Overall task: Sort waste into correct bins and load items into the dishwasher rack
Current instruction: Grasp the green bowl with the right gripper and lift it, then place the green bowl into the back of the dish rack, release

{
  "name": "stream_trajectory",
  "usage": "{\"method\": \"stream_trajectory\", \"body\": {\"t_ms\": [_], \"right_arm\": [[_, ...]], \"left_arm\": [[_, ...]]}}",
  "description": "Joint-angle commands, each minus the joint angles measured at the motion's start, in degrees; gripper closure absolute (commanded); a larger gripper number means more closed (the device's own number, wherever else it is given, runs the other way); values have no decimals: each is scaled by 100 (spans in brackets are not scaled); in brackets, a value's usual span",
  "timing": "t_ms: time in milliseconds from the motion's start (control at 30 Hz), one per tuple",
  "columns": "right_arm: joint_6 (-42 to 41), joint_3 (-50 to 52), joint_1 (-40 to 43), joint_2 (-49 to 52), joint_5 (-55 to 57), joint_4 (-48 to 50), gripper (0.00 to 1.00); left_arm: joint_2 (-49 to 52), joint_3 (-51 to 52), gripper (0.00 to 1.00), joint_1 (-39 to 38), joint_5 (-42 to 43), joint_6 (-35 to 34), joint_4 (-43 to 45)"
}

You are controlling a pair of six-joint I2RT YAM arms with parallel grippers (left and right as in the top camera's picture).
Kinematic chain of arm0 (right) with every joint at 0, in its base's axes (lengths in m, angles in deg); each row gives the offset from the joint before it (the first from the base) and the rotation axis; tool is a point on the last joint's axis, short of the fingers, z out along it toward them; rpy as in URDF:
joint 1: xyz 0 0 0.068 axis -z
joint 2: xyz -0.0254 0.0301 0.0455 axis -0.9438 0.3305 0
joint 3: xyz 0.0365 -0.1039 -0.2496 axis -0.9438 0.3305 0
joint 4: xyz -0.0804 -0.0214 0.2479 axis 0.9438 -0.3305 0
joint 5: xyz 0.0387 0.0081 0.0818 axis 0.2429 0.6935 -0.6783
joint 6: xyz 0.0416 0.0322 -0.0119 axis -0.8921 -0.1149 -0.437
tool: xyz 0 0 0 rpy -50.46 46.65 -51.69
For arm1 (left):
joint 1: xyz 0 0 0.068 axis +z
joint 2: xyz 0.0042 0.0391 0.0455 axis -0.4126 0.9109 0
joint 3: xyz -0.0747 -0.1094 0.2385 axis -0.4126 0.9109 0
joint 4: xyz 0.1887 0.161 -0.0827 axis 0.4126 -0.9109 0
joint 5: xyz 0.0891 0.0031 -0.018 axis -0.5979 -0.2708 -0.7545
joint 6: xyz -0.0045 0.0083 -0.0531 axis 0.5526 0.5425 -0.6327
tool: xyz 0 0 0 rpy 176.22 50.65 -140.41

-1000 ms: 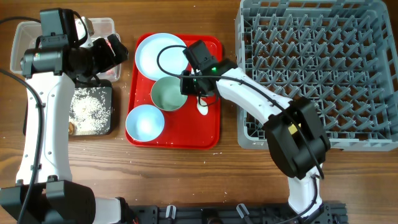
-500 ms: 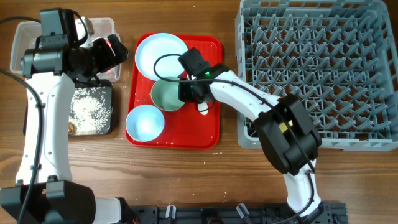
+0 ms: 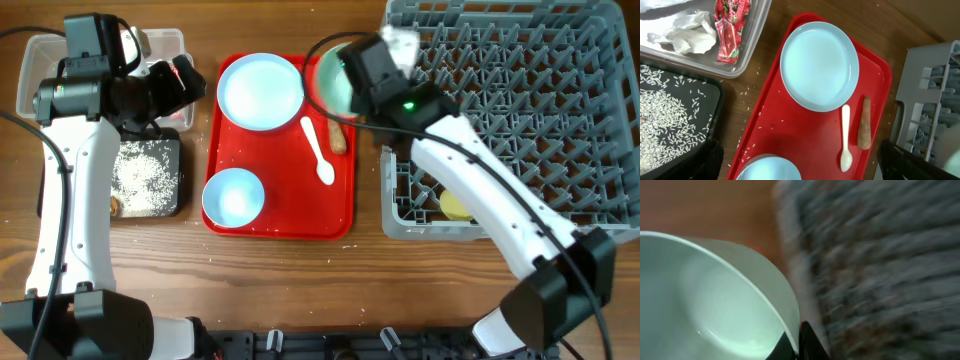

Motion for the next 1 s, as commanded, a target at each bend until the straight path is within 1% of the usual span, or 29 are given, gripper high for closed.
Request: {"method": "stream_trajectory", "body": {"t_ms": [0, 100, 233, 367, 400, 467, 500, 600, 767, 833, 967], "right_arm": [[876, -48, 365, 28, 2983, 531, 96], [2162, -48, 726, 354, 2997, 1615, 96], [4179, -48, 1038, 1014, 3084, 3775, 96], [6996, -48, 1097, 1764, 3108, 6258, 96], [7569, -48, 1097, 1963, 3119, 6822, 96], [8214, -48, 1097, 2243, 3123, 7388, 95], [8378, -48, 1102, 2391, 3128, 7493, 96], [8345, -48, 1141, 2675, 3276, 7479, 96], [8268, -48, 1128, 2896, 3368, 7152, 96], [7709, -48, 1115, 2903, 3377, 6557, 96], [7259, -48, 1110, 2903, 3377, 5956, 96]], "left_arm": [[2, -35, 0, 26, -50, 13, -2], [2, -35, 0, 26, -50, 11, -2], [2, -35, 0, 26, -50, 13, -2], [2, -35, 0, 26, -50, 11, -2], [2, -35, 0, 26, -50, 11, -2], [2, -35, 0, 26, -50, 11, -2], [2, -35, 0, 26, -50, 11, -2], [2, -35, 0, 26, -50, 11, -2], [2, -35, 0, 26, -50, 11, -2], [4, -35, 0, 26, -50, 11, -2], [2, -35, 0, 26, -50, 11, -2]]}}
